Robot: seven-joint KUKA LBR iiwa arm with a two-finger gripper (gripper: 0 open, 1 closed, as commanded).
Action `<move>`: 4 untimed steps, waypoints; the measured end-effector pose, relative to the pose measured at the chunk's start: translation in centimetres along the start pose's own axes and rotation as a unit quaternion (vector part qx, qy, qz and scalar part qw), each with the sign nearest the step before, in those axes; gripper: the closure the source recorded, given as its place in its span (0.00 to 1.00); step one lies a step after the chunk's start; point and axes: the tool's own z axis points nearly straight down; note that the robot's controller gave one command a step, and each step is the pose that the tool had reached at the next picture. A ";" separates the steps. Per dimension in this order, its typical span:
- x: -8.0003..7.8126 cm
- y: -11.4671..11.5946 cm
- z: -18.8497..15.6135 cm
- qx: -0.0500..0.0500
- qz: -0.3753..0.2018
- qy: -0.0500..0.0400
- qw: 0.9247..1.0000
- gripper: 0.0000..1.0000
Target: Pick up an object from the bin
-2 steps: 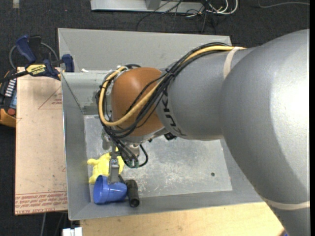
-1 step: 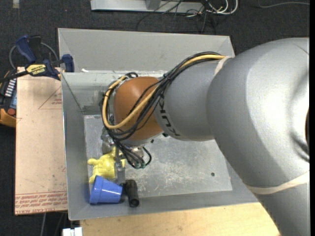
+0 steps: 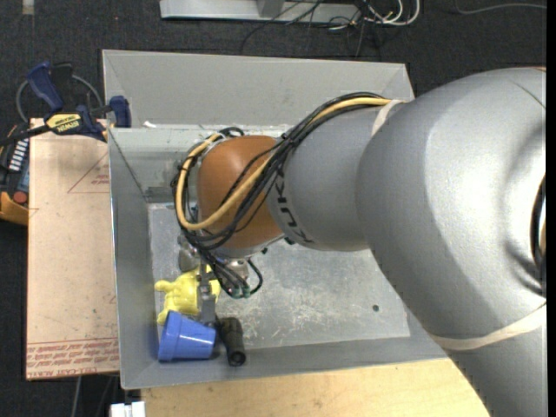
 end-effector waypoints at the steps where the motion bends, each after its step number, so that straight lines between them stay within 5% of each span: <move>1: -0.1 -0.5 0.2 -0.001 -0.027 0.004 1.000 0.00; 2: -0.1 -0.1 0.0 0.000 -0.004 -0.001 1.000 0.00; 3: -0.2 -0.4 0.0 -0.003 -0.026 0.001 1.000 1.00; 4: -0.2 -0.4 0.0 -0.003 -0.026 0.001 1.000 1.00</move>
Offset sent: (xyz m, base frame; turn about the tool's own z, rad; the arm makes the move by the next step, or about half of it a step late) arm 0.0000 0.0000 0.0000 0.0000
